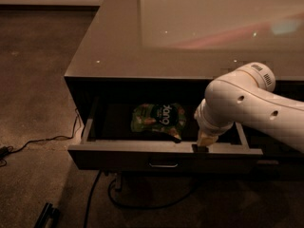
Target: Open top drawer
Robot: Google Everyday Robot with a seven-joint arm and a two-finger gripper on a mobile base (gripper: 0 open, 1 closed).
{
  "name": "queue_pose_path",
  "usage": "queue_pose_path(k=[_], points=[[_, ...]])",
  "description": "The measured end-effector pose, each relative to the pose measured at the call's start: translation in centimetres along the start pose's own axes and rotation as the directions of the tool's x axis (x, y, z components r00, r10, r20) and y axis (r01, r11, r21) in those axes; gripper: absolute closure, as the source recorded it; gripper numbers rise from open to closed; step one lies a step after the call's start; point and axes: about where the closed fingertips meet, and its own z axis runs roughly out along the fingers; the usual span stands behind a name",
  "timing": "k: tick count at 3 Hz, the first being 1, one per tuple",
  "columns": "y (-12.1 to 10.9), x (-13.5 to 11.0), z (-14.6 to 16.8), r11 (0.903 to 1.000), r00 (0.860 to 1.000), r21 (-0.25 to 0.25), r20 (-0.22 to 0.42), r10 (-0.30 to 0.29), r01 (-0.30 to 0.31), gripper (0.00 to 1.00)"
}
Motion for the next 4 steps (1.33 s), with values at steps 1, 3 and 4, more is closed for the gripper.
queue_pose_path(k=[1,3,4], points=[[-0.6,0.2,0.5,1.0000,1.000,0.002,-0.003,0.009,-0.009,0.64],[-1.3,1.4,1.8,0.9988,0.998,-0.019,0.044,0.046,-0.046,1.00],[-1.5,1.8,2.5,0.9973,0.995,-0.034,0.072,0.067,-0.065,1.00]])
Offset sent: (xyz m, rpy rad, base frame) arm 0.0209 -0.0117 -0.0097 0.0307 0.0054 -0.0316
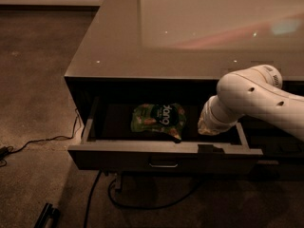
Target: Open top drawer
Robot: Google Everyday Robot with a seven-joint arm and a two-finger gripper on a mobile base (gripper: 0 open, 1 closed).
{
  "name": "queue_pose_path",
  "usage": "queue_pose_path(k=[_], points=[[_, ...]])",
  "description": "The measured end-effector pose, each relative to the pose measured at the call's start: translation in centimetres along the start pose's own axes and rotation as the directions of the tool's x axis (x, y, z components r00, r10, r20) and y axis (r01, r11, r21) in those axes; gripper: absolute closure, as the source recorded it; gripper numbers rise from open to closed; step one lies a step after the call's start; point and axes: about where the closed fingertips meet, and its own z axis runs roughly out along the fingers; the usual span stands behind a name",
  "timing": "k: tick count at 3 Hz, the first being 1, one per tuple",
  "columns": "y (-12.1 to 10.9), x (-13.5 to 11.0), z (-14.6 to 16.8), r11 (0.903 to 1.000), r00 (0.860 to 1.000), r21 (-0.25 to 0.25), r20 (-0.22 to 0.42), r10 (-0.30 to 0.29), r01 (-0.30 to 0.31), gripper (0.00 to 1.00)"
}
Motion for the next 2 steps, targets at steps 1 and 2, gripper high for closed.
queue_pose_path(k=[1,2], points=[[0.4,-0.2,1.0,0.9996,1.000,-0.029,0.017,0.002,-0.002,1.00],[1.6,-1.2,2.2,0.9975,0.999,-0.067,0.029,-0.020,0.022,1.00]])
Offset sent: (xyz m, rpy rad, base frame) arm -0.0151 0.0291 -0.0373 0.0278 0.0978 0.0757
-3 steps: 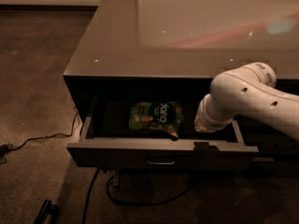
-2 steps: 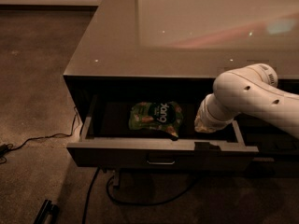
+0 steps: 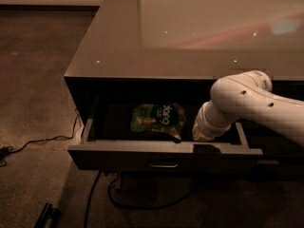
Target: Open top drawer
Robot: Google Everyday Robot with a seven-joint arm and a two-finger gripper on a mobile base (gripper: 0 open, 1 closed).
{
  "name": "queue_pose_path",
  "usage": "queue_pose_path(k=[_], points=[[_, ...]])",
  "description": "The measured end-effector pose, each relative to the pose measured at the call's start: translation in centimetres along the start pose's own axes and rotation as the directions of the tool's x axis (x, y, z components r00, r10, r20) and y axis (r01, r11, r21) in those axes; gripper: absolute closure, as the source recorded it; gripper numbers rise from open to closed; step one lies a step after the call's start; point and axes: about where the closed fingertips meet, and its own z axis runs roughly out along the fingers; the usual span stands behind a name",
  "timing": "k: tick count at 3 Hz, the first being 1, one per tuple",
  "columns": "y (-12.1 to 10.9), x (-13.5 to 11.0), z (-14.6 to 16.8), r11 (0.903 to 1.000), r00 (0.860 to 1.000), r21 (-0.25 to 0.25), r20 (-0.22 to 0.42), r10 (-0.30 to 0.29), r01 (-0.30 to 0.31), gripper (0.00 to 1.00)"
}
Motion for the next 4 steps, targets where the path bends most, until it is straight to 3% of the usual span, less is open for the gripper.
queue_pose_path(k=[2,4], points=[[1.9,-1.2,2.4,0.9964,0.999,-0.078,0.019,-0.032,0.033,1.00],[5.2,0.6,0.7,0.9976,0.998,-0.067,-0.056,-0.021,0.018,1.00]])
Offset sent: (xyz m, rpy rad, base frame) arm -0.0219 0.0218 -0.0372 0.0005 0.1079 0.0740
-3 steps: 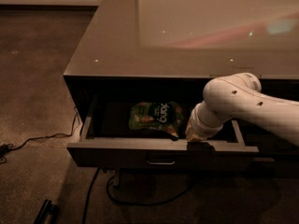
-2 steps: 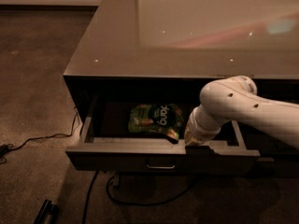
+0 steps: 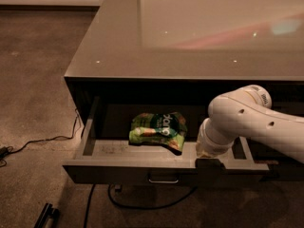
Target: Open top drawer
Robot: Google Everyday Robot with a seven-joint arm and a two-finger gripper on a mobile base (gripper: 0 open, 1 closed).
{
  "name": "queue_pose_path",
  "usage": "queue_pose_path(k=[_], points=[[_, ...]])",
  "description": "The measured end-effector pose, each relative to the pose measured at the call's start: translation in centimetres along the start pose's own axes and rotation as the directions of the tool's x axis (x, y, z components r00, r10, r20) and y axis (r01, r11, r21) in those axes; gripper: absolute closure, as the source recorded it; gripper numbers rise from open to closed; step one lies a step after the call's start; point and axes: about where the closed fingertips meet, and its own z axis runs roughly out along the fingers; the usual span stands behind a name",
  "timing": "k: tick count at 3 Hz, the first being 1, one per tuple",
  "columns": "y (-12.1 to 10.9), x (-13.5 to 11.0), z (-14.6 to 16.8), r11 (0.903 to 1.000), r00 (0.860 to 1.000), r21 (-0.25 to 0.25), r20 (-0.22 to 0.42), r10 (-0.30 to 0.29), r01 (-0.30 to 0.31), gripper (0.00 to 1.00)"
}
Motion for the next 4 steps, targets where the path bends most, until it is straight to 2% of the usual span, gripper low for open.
queue_pose_path(k=[1,2,3,4], points=[[1.5,1.2,-1.3,0.9999,0.999,0.007,-0.040,0.009,-0.009,1.00],[2.5,1.6,-1.4,1.0000,0.999,-0.008,-0.054,0.002,-0.002,1.00],[3.2,1.7,-0.5,0.9983,0.998,-0.054,-0.065,-0.027,0.023,1.00],[3.9,1.6,0.7,0.9911,0.995,-0.115,-0.064,-0.076,0.068,1.00]])
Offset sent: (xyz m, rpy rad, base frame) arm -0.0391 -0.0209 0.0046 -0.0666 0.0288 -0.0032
